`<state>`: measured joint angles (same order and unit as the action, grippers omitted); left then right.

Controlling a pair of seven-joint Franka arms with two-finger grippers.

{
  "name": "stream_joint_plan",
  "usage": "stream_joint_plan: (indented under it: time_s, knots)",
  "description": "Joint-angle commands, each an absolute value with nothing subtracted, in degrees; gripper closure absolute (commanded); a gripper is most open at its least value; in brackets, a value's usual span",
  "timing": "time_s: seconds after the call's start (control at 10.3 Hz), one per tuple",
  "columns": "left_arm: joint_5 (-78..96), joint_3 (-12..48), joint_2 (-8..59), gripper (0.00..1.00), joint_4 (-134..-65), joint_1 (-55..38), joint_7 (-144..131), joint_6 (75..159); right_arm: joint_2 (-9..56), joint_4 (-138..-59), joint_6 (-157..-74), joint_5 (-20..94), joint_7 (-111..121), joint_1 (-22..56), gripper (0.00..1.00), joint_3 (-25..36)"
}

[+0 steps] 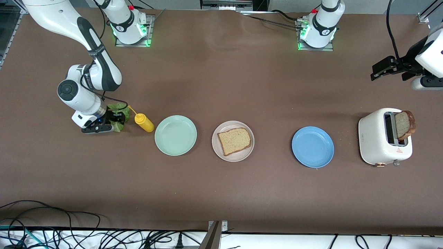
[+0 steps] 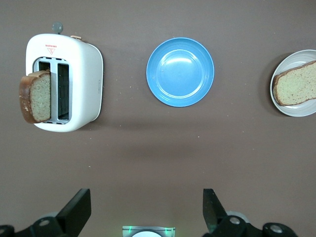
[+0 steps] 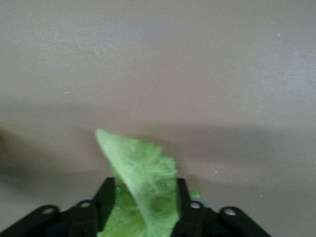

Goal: Make sandwich on beige plate with both arms
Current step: 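Grasp the lettuce leaf with the right gripper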

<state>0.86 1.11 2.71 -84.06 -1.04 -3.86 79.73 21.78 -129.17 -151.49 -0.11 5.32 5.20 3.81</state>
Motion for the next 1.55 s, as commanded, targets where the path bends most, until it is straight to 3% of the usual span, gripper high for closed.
stream_joint_plan:
  time_s: [0.0,0.19,0.39,0.68,1.16,1.45]
  knots:
    - [-0.2,1.5,2.9,0.0,-82.9,0.4,-1.5,79.0,21.8,-129.5,-151.5,-1.0,6.7,4.9,1.0,4.7]
    - [-0.2,1.6,2.9,0.0,-82.6,0.4,-1.6,78.9,21.0,-127.5,-148.7,-1.0,7.0,4.8,1.0,4.8]
    - [-0.2,1.6,2.9,0.0,-82.2,0.4,-1.6,78.9,20.7,-121.1,-138.1,-1.4,6.9,4.8,1.0,5.1]
    - [-0.2,1.7,2.8,0.0,-82.2,0.4,-1.6,78.9,19.0,-116.0,-131.2,-2.7,6.9,4.8,1.0,5.3]
    - [-0.3,1.7,3.0,0.0,-82.2,0.6,-1.6,78.9,16.1,-97.2,-108.9,-2.5,6.2,5.3,1.0,4.7]
    - [-0.2,1.6,3.3,0.0,-82.2,0.6,-1.6,79.0,16.3,-86.8,-101.9,-0.9,5.7,5.8,1.0,4.5]
